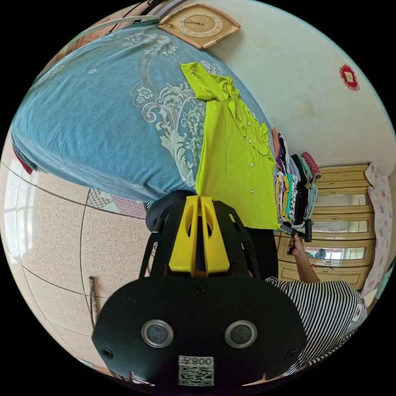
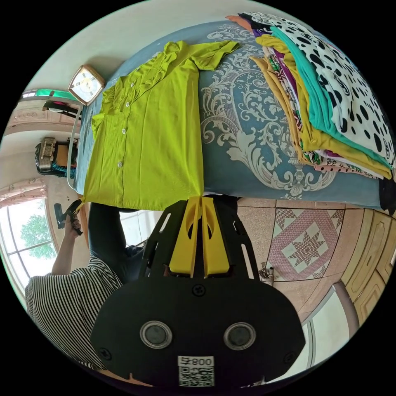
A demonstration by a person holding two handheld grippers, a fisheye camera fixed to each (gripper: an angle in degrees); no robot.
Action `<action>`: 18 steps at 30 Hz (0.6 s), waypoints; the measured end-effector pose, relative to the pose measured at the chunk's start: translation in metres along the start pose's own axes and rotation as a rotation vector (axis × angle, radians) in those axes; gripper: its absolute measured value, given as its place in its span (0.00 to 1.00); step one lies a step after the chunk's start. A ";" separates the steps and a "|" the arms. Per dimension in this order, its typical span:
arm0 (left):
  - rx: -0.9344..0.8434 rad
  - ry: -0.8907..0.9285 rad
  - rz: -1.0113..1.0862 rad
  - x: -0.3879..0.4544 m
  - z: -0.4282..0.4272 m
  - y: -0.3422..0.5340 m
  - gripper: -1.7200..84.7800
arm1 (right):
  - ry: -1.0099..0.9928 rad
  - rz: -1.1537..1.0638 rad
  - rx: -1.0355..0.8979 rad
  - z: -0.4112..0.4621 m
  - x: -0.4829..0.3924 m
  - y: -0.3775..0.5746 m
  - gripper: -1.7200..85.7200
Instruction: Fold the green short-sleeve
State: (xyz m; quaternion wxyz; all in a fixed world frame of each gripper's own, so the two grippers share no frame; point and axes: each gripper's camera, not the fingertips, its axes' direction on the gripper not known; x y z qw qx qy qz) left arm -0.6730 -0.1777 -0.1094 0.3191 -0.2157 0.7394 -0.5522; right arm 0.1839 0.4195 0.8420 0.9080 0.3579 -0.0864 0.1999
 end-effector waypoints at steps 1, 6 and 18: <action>0.001 -0.002 -0.003 0.002 0.003 0.000 0.03 | -0.002 0.014 -0.008 0.005 0.001 -0.002 0.02; -0.030 -0.059 -0.015 0.022 0.037 -0.003 0.04 | 0.001 0.046 -0.044 0.022 -0.001 -0.007 0.02; 0.093 -0.160 0.032 0.088 0.081 -0.009 0.05 | -0.023 0.125 0.102 -0.001 0.006 0.017 0.02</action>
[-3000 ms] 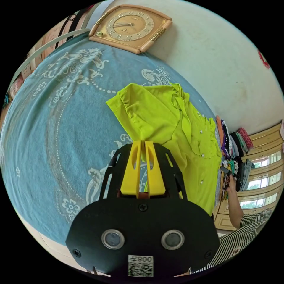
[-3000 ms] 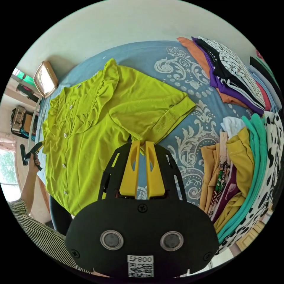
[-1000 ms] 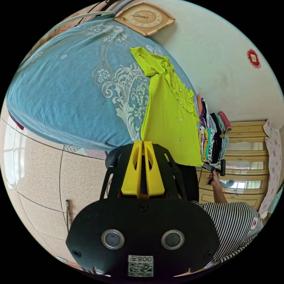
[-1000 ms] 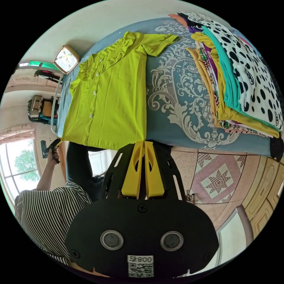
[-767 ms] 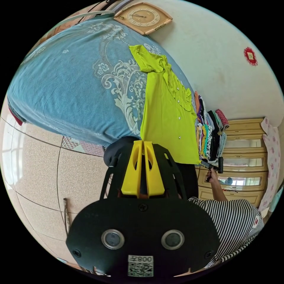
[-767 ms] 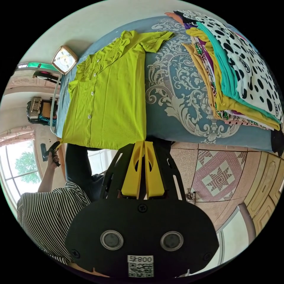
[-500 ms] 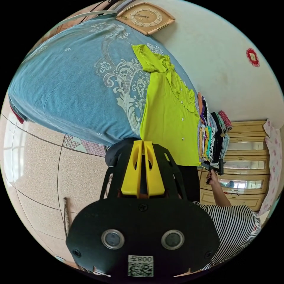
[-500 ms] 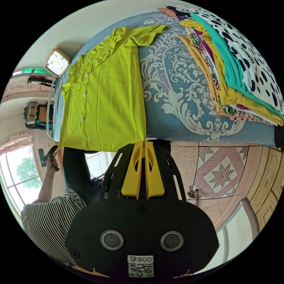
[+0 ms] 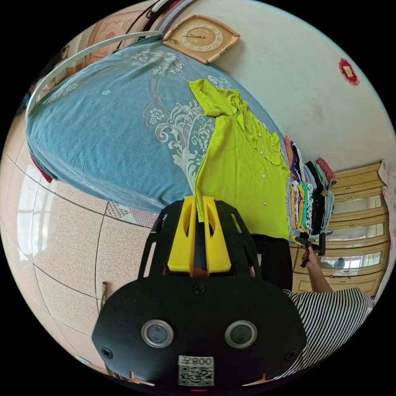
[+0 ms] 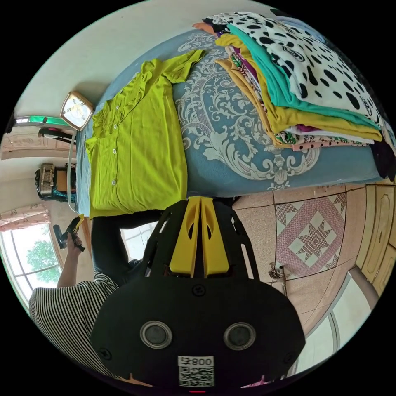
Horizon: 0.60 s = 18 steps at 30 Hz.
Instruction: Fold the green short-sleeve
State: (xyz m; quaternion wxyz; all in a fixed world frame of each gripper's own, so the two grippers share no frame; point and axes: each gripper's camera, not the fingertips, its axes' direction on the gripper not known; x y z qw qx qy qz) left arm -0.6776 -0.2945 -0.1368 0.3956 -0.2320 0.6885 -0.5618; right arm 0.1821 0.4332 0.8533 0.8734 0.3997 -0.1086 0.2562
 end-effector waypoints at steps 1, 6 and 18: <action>-0.002 -0.011 0.019 0.008 0.005 -0.002 0.05 | 0.016 -0.019 0.018 -0.002 -0.008 -0.002 0.02; -0.093 -0.084 0.166 0.087 0.077 -0.031 0.03 | 0.102 -0.144 0.017 0.012 -0.055 -0.022 0.02; -0.268 -0.170 0.250 0.177 0.231 -0.071 0.02 | 0.327 -0.258 0.011 0.060 -0.089 -0.025 0.02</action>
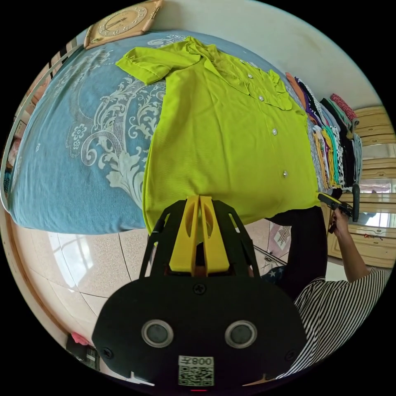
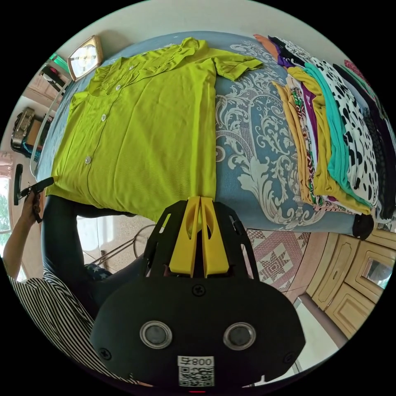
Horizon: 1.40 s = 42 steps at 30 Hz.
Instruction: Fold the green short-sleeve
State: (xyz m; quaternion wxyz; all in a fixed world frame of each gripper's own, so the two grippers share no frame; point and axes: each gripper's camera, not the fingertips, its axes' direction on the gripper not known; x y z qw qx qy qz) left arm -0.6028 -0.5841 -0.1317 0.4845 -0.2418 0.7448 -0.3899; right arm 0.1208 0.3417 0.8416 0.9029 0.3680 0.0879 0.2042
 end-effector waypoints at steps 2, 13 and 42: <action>-0.012 0.031 -0.019 0.007 0.013 -0.012 0.02 | 0.042 -0.007 0.020 0.001 -0.005 0.002 0.02; 0.094 0.002 -0.014 0.097 0.052 -0.096 0.02 | -0.215 0.125 0.097 -0.007 0.051 0.007 0.02; 0.005 -0.014 0.841 0.656 0.424 -0.560 0.12 | -0.369 0.318 0.383 0.027 0.148 -0.195 0.09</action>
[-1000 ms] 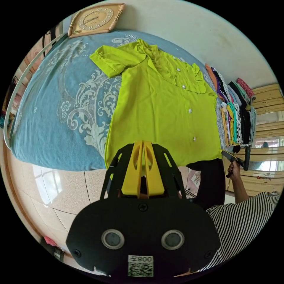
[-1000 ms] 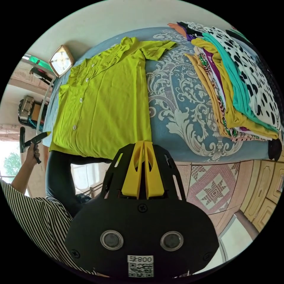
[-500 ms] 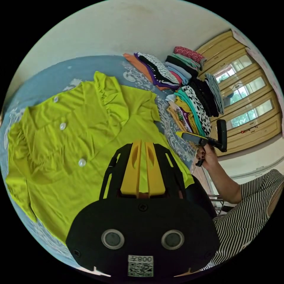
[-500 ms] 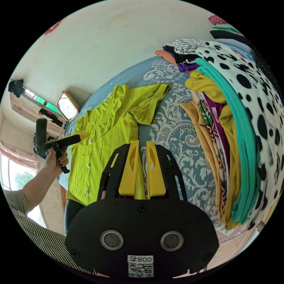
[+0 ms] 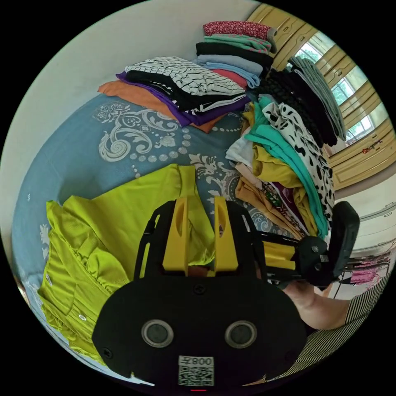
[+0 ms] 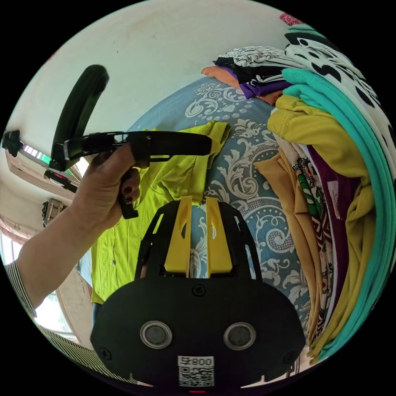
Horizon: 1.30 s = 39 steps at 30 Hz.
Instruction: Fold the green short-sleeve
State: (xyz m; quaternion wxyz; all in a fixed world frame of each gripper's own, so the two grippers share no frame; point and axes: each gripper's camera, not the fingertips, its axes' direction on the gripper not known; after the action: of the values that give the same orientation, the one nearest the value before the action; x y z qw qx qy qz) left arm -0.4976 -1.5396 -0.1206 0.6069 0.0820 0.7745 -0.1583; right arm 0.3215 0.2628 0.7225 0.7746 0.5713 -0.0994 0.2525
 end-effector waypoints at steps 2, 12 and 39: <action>-0.049 -0.058 0.009 0.000 0.024 -0.016 0.12 | -0.002 0.005 0.011 0.003 0.000 -0.003 0.09; 0.018 -0.038 0.011 -0.040 0.063 -0.055 0.03 | -0.068 0.018 0.015 0.012 0.005 -0.021 0.03; 0.400 0.523 -0.679 -0.339 0.104 0.106 0.03 | 0.041 -0.457 -0.042 0.074 -0.142 -0.028 0.02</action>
State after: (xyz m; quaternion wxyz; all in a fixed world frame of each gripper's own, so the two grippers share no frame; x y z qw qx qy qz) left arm -0.2837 -1.4536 0.1695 0.2778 -0.0236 0.8385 -0.4682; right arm 0.2249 0.1484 0.6604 0.8253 0.5573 0.0429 0.0799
